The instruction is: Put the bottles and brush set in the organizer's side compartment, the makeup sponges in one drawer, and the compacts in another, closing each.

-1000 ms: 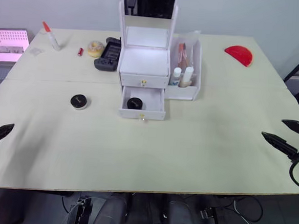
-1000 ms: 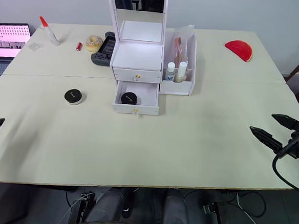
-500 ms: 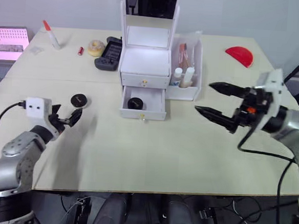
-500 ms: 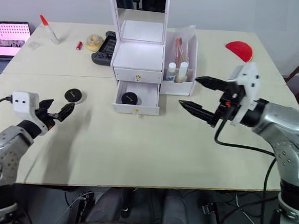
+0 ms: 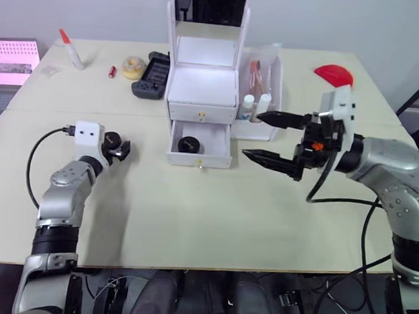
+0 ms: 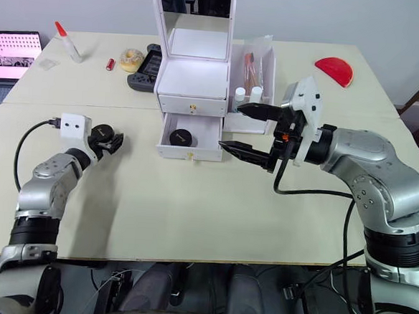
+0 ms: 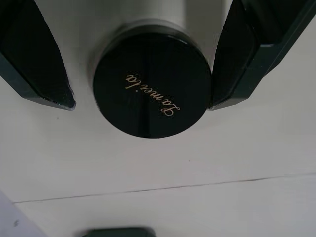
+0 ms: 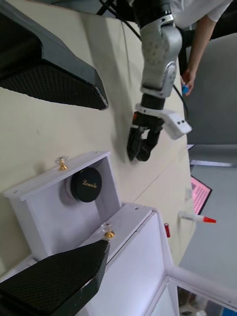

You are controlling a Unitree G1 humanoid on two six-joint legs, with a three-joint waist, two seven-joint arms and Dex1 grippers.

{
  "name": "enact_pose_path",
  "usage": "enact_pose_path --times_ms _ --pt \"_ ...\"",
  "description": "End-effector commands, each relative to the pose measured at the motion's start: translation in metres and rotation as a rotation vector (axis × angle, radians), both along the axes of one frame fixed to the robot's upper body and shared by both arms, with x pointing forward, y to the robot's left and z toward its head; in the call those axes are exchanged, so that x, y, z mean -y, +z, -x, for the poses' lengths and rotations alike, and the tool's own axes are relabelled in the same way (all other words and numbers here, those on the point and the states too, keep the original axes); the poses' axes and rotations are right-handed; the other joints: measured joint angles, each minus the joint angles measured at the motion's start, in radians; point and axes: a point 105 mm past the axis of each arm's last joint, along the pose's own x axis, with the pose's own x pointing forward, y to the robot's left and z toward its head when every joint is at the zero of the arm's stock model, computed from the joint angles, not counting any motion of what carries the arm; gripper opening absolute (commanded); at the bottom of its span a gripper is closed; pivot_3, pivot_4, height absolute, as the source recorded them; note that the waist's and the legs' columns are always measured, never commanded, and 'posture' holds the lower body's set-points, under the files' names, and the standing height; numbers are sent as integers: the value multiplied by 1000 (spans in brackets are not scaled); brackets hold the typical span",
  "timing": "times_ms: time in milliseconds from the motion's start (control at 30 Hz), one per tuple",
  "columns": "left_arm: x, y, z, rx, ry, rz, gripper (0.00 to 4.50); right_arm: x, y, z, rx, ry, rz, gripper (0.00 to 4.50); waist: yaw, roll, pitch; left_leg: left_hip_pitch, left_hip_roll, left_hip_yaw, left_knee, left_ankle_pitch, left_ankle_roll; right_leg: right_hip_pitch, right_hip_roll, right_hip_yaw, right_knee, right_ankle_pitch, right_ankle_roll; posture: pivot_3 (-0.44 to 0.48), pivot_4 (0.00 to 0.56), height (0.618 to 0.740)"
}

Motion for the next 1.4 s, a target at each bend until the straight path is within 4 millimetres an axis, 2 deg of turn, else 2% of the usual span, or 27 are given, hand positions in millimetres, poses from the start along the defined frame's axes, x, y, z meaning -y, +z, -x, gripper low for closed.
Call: enact_pose_path --times_ms 33,267,367,433,533,667,733,800,867,933,1033,1067,1200,1333,1400 --pt "-2 9 -7 41 2 -15 4459 0 11 4 52 -2 -5 4500 0 0 0 0 0 0 0 0 0 0 0 0 0 0 0 0 150 738" --pt "5 -1 -12 1 -24 24 4459 2 11 6 52 -14 -6 4500 2 0 0 0 0 0 0 0 0 0 0 0 0 0 0 0 150 738" --pt "5 0 -12 1 -17 28 3579 2 12 6 52 -18 -8 4500 0 0 0 0 0 0 0 0 0 0 0 0 0 0 0 0 150 738" --pt "5 0 -12 0 -16 30 2698 2 12 6 51 -20 -9 4500 0 0 0 0 0 0 0 0 0 0 0 0 0 0 0 0 150 738" --pt "3 1 -11 -2 -15 25 2726 2 12 6 50 -21 -10 4500 0 0 0 0 0 0 0 0 0 0 0 0 1 0 0 0 150 738" --pt "-1 10 -6 24 -13 6 2726 3 10 4 48 -30 -7 4500 -1 0 0 0 0 0 0 0 0 0 0 0 1 0 0 0 150 738" --pt "0 24 -3 68 -56 -21 2726 6 10 3 48 -44 -5 4500 -2 0 0 0 0 0 0 0 0 0 0 0 1 0 0 0 150 738" --pt "8 56 2 168 -156 -24 2726 14 8 2 44 -71 6 4500 -2 0 0 0 0 0 0 0 0 -1 0 0 1 0 0 0 150 738" --pt "22 88 6 254 -289 -22 2726 22 6 2 36 -99 16 4500 1 0 0 -1 0 0 0 0 0 -1 0 0 1 0 0 0 150 738" --pt "34 105 10 288 -394 -20 2726 26 4 1 33 -116 24 4500 3 0 0 -1 0 0 0 0 0 -1 0 0 1 0 0 0 150 738" --pt "94 125 30 280 -812 23 2726 31 2 2 31 -142 23 4500 2 0 0 -1 0 0 0 0 0 0 0 0 0 0 0 0 150 738" --pt "112 125 35 265 -933 17 2726 32 1 2 32 -151 21 4500 2 0 0 -1 0 0 0 0 0 0 0 0 0 0 0 0 150 738" --pt "148 106 32 166 -1146 -79 2726 30 -1 5 36 -163 12 4500 -5 0 0 -1 -1 1 1 0 0 0 0 0 0 0 0 0 150 738" --pt "171 96 14 142 -1211 -132 2726 26 -1 10 45 -177 -4 4500 -5 1 0 0 0 1 0 0 0 0 2 1 0 0 0 0 150 738" --pt "176 93 6 133 -1215 -155 2726 26 0 12 50 -187 -7 4500 -4 1 0 0 1 0 0 0 0 0 2 1 0 0 0 0 150 738"
